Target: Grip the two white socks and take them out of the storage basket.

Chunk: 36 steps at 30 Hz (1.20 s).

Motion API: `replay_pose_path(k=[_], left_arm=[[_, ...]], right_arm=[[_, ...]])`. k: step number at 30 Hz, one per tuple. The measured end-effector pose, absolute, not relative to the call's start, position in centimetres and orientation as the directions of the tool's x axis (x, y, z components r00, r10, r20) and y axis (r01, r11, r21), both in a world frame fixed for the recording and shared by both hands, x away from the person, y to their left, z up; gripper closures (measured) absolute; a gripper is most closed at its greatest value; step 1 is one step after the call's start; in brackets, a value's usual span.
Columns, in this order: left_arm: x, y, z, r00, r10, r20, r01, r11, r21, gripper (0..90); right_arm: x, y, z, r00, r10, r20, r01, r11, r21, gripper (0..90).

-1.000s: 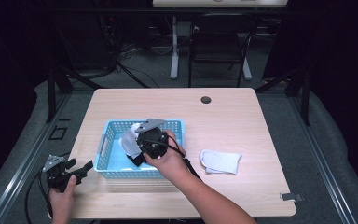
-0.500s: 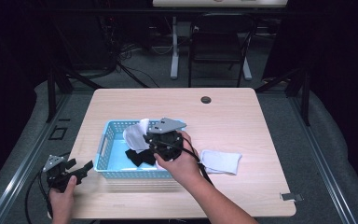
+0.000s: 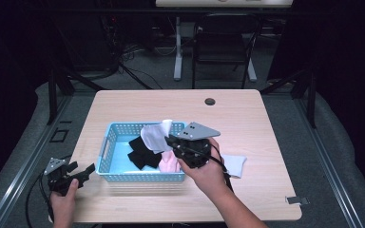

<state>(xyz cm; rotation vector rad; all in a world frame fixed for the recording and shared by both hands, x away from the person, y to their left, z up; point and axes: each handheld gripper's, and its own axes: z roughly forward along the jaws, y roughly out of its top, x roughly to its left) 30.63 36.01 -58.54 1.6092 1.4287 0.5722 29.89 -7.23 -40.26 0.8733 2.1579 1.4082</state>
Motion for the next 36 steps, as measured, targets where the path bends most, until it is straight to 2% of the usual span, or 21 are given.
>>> replay_pose_path(k=[14,25,36], left_arm=[[30.7,35.8,-58.6,0.232,0.951,-0.204,0.542,0.048,0.839,18.3],[30.6,35.9,-58.6,0.232,0.952,-0.202,0.546,0.044,0.836,18.3],[30.6,35.9,-58.7,0.232,0.951,-0.202,0.546,0.045,0.837,18.3]], right_arm=[[28.2,-13.4,-41.2,-0.633,0.774,0.01,0.301,0.234,0.924,87.2],[28.0,-16.3,-42.6,-0.57,0.821,0.016,0.338,0.216,0.916,87.2],[27.5,-18.6,-46.5,-0.503,0.862,0.053,0.414,0.187,0.891,87.2]])
